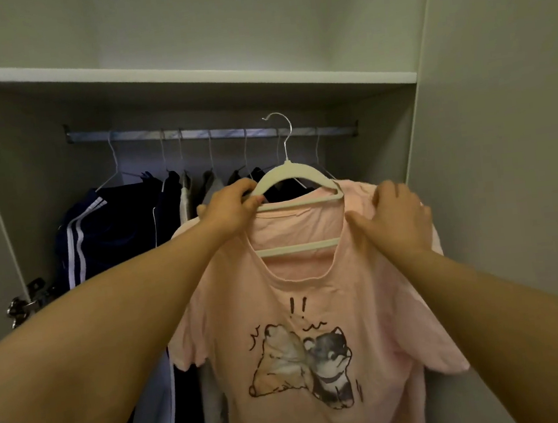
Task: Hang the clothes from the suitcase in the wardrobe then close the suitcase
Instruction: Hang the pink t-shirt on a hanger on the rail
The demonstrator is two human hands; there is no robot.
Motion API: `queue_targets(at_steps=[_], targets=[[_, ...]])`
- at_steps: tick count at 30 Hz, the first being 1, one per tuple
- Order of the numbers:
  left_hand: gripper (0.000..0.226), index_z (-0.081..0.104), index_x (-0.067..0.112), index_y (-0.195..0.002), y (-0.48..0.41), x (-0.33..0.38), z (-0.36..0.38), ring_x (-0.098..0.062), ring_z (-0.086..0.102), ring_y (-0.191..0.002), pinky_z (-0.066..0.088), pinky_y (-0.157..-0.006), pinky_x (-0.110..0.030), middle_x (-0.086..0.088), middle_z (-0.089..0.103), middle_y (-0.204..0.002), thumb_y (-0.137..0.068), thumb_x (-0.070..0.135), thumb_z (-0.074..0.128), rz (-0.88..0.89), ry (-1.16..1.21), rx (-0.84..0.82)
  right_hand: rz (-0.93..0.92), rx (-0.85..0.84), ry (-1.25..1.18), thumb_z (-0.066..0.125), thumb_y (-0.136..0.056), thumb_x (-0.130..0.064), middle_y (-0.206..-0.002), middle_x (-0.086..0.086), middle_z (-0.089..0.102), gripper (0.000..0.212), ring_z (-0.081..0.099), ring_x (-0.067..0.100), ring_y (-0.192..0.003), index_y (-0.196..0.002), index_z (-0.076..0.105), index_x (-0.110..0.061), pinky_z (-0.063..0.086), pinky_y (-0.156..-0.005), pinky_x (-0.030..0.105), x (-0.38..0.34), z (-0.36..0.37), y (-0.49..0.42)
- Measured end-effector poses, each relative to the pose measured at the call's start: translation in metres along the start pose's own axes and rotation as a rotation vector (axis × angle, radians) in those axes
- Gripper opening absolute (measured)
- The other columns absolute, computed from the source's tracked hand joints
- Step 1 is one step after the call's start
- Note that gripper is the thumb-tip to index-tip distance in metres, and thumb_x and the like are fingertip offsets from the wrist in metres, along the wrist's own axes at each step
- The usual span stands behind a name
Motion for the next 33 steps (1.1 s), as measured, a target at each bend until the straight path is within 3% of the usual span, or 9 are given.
queue_targets(at_steps=[2,4,6,11,17,20,23,28,33], targets=[[0.019,0.059,0.023,-0.108,0.003,0.005,-0.008,-0.015,0.054,-0.1,0.021,-0.081,-0.025,0.004,0.06,-0.095,-0.097,0.031,0.047,0.003,-0.02,0.036,0.087,-0.123,-0.085,0.052,-0.09,-0.041,-0.118,0.014,0.057,0.042,0.056,0.033,-0.107,-0.117,0.051,-0.009,0.047,-0.091,0.045,0.011,0.021,-0.001],[0.021,0.058,0.022,-0.111,0.004,0.004,-0.011,-0.017,0.054,-0.102,0.023,-0.08,-0.032,0.0,0.064,-0.103,-0.097,0.032,0.046,0.006,-0.04,0.04,0.101,-0.182,-0.21,0.044,-0.095,-0.028,-0.113,0.016,0.062,0.029,0.059,0.034,-0.102,-0.114,0.056,-0.009,0.05,-0.088,0.046,0.008,0.031,-0.003],[0.02,0.057,0.025,-0.112,0.005,-0.002,-0.013,-0.022,0.055,-0.104,0.033,-0.084,-0.038,-0.002,0.064,-0.106,-0.097,0.032,0.045,0.012,-0.074,0.02,0.146,-0.137,-0.322,0.039,-0.096,-0.021,-0.115,0.017,0.062,0.028,0.058,0.036,-0.104,-0.113,0.057,-0.008,0.049,-0.09,0.046,0.009,0.025,-0.008],[0.022,0.06,0.022,-0.115,0.016,-0.021,-0.017,-0.023,0.055,-0.099,0.027,-0.077,-0.031,-0.001,0.062,-0.098,-0.097,0.027,0.048,0.036,-0.186,-0.069,0.327,0.081,-0.358,0.037,-0.096,-0.014,-0.123,0.019,0.055,0.024,0.052,0.038,-0.112,-0.111,0.052,-0.005,0.04,-0.092,0.042,0.03,-0.009,-0.022],[0.007,0.061,0.026,-0.094,0.015,-0.028,-0.022,-0.026,0.06,-0.093,0.044,-0.095,-0.048,0.004,0.058,-0.083,-0.094,0.028,0.055,0.024,-0.048,-0.12,0.29,-0.2,-0.253,0.042,-0.095,-0.033,-0.14,0.013,0.042,0.041,0.038,0.032,-0.129,-0.131,0.043,-0.012,0.027,-0.106,0.043,0.015,0.025,-0.022],[0.013,0.063,0.018,-0.096,0.012,-0.027,-0.022,-0.021,0.054,-0.085,0.043,-0.089,-0.04,0.003,0.055,-0.083,-0.093,0.027,0.055,0.032,-0.048,-0.098,-0.02,-0.504,-0.389,0.045,-0.094,-0.046,-0.104,0.004,0.059,0.035,0.053,0.024,-0.099,-0.105,0.06,-0.016,0.041,-0.086,0.032,-0.028,0.053,-0.009],[0.021,0.064,0.009,-0.106,0.011,-0.023,-0.013,-0.018,0.048,-0.088,0.039,-0.084,-0.035,-0.002,0.048,-0.094,-0.094,0.025,0.053,0.057,-0.134,-0.103,-0.098,-0.724,-0.389,0.06,-0.09,-0.034,-0.075,-0.001,0.053,0.022,0.051,0.015,-0.073,-0.08,0.062,-0.015,0.039,-0.061,0.022,-0.039,0.066,0.01],[0.025,0.063,0.016,-0.113,0.011,-0.022,0.022,-0.027,0.053,-0.104,0.041,-0.091,-0.039,-0.008,0.055,-0.105,-0.095,0.029,0.051,0.045,-0.286,-0.214,0.043,-0.934,-0.511,0.064,-0.087,-0.018,-0.082,0.008,0.064,0.015,0.059,0.025,-0.082,-0.073,0.067,-0.014,0.049,-0.083,0.037,-0.019,0.082,0.034],[0.031,0.061,0.016,-0.114,0.011,-0.004,0.06,-0.024,0.058,-0.105,0.046,-0.087,-0.035,-0.006,0.061,-0.114,-0.087,0.029,0.065,0.046,-0.278,-0.311,0.168,-0.881,-0.48,0.064,-0.087,-0.013,-0.086,0.009,0.063,0.008,0.058,0.024,-0.085,-0.086,0.072,-0.01,0.049,-0.088,0.036,0.022,0.074,0.041]])
Point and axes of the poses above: each hand's wrist, its own y-axis away from the middle knuckle, its own z-axis out of the palm, x = y × z, the point moved 10 cm from there along -y, towards the middle knuckle
